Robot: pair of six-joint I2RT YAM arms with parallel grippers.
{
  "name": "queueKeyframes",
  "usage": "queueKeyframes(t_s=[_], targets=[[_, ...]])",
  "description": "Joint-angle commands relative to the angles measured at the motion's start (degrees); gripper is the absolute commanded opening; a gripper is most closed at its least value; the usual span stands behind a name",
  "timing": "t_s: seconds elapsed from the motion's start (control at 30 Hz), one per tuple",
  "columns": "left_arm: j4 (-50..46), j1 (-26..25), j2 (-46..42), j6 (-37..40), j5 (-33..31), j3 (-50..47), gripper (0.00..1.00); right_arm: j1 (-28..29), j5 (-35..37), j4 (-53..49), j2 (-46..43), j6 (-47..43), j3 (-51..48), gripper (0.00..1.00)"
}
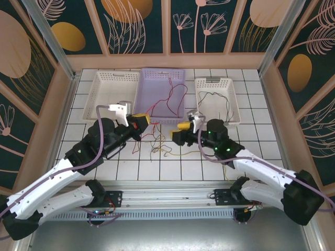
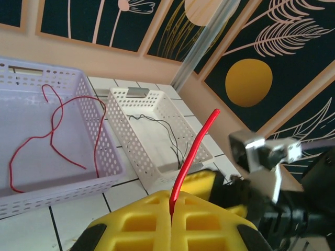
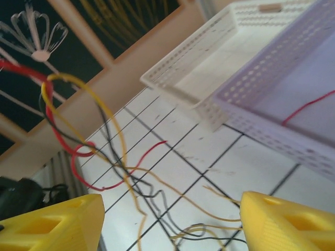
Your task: Untangle the cables
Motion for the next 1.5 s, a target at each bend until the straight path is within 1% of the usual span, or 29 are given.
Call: queueKeyframes(t_s=[0.0, 0.13, 0.23, 0.3, 0.33, 0.4, 0.57, 0.67, 0.9, 1.07, 1.17, 1.23, 1.33, 1.47], targets=[[3.0, 0.0, -0.3, -0.8, 0.4, -0.2, 0.00, 3.7, 2.3, 8.3, 3.3, -2.8, 1.4, 0.69], [2.9, 0.0, -0.6, -0.8, 0.2, -0.1, 0.00, 4.9, 2.1, 11.4, 7.2, -2.5, 2.4, 0.69], [3.2, 0.0, -0.7, -1.1, 0.2, -0.5, 0.00, 5.3, 3.7, 13.3, 9.2, -2.3, 2.7, 0.69], [3.6, -0.1, -0.8, -1.3, 0.4, -0.7, 0.00, 5.3, 4.5, 14.7, 10.4, -2.0, 2.8, 0.67], [3.7, -0.1, -0.8, -1.4, 0.4, -0.9, 0.00, 5.3, 4.8, 15.1, 11.0, -1.9, 3.0, 0.64], [3.8, -0.1, -0.9, -1.5, 0.4, -0.8, 0.00, 5.4, 5.2, 15.4, 12.0, -1.7, 3.4, 0.54], [3.2, 0.0, -2.3, -1.3, -0.6, -0.3, 0.00, 5.4, 8.0, 15.4, 12.5, -1.6, 2.8, 0.15], [1.7, 0.0, -3.8, -0.9, -1.7, 0.6, 0.00, 5.2, 9.5, 14.5, 11.5, -1.8, 1.5, 0.00], [-3.1, -0.1, -7.4, 0.7, -4.9, 3.3, 0.00, 3.6, 13.8, 12.6, 7.4, -1.4, -3.0, 0.00], [-6.8, 0.0, -9.9, 2.1, -7.4, 5.5, 0.00, 0.0, 16.6, 10.8, 3.4, 0.8, -6.9, 0.00], [-9.2, -0.1, -11.0, 3.2, -9.4, 8.1, 0.00, -2.9, 16.6, 9.6, 1.1, 2.3, -9.0, 0.00], [-10.7, 0.0, -11.4, 4.0, -10.8, 9.4, 0.00, -4.0, 17.4, 8.2, -0.8, 2.7, -9.9, 0.00], [-13.0, -0.1, -12.1, 5.5, -12.9, 12.3, 0.00, -5.0, 21.4, 4.7, -3.7, 3.1, -11.0, 0.00], [-14.9, 0.0, -12.5, 7.5, -15.0, 16.0, 0.00, -9.2, 25.3, -0.9, -4.1, 6.3, -11.6, 0.00]])
